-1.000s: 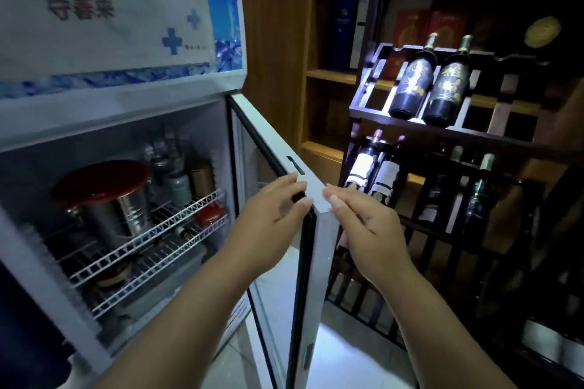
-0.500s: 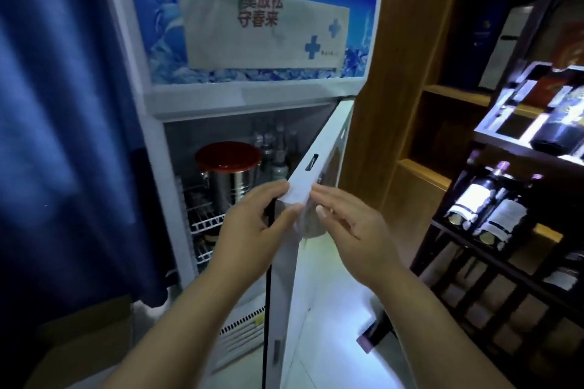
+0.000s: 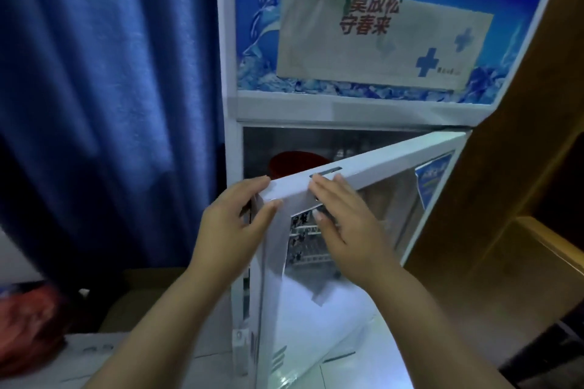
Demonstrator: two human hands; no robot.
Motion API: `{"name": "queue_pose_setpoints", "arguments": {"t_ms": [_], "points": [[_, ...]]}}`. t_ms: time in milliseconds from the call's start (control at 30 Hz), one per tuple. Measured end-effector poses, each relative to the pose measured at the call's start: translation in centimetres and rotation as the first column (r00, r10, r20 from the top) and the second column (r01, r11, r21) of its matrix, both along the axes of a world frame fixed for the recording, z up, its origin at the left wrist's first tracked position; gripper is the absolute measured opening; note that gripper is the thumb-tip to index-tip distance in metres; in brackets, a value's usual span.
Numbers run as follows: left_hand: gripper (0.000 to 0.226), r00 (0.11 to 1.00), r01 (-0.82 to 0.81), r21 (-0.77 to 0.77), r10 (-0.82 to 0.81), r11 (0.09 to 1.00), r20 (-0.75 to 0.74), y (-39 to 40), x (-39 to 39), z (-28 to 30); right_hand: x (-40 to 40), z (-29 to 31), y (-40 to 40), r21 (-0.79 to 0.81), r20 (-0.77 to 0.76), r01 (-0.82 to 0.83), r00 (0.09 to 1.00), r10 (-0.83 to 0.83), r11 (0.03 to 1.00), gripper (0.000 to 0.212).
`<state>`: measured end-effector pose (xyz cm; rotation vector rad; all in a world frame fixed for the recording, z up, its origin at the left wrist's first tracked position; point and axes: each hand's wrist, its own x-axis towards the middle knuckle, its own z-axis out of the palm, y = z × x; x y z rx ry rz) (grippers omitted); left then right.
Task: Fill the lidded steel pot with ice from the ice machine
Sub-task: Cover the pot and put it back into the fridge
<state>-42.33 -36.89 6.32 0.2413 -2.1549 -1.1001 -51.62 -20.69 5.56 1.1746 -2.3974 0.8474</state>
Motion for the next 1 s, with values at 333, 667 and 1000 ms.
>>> {"name": "queue_pose_setpoints", "arguments": {"t_ms": [333, 667, 1000], "points": [[0.040, 0.956, -0.281, 0.173, 0.292, 0.944, -0.042, -3.8, -5.1, -0.7, -6.5, -0.8, -5.2, 0.135, -0.141, -0.127, 0.979, 0.145, 0.983, 0.052], [0.028, 0.919, -0.387, 0.171, 0.395, 0.906, -0.009, -7.6, -10.3, -0.4, -10.8, -1.1, -9.7, 0.296, -0.162, -0.090, 0.976, 0.143, 0.951, 0.063], [0.025, 0.940, -0.340, 0.140, 0.339, 0.930, 0.035, -11.8, -14.6, -0.2, -14.0, -1.4, -13.3, 0.281, -0.158, -0.045, 0.983, 0.092, 0.959, 0.065]]}}
